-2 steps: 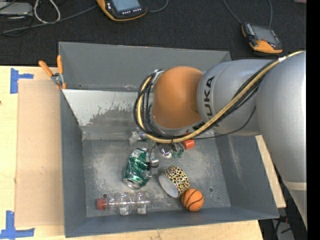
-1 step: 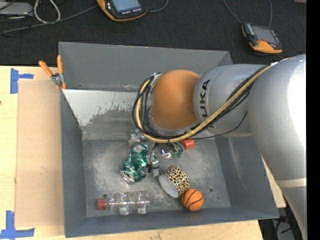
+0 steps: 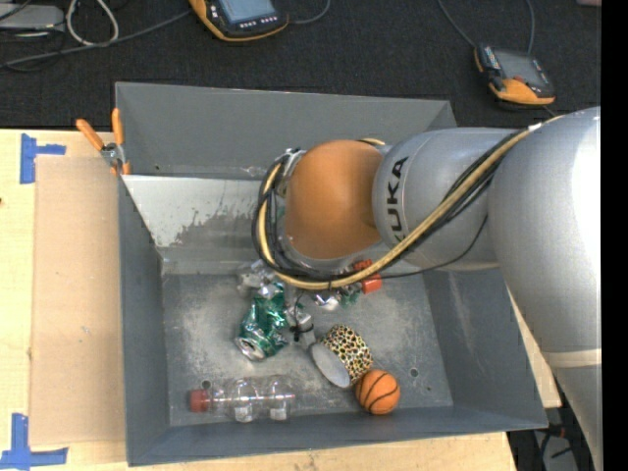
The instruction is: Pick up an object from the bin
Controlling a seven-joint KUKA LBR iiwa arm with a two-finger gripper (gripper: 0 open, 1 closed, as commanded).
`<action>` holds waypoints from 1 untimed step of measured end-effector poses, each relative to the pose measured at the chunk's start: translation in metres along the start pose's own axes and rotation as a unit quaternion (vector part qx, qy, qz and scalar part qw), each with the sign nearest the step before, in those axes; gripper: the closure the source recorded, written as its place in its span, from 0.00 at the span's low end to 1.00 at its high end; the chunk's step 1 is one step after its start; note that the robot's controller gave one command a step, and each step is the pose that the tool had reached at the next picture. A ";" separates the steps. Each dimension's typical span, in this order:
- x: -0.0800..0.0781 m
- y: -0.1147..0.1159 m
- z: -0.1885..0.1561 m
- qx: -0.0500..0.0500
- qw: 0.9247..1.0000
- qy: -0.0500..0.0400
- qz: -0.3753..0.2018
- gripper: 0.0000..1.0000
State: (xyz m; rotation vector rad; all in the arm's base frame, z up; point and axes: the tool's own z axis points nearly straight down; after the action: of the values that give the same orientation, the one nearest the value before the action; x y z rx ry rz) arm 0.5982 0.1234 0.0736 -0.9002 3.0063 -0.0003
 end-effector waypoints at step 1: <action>0.003 -0.006 0.001 -0.002 0.997 0.002 0.073 0.00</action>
Offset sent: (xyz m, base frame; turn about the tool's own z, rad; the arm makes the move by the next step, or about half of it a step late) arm 0.0002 0.0014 0.0003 -0.1173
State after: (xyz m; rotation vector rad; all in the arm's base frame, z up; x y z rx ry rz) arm 0.5991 0.1164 0.0728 -0.6810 3.0692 0.0031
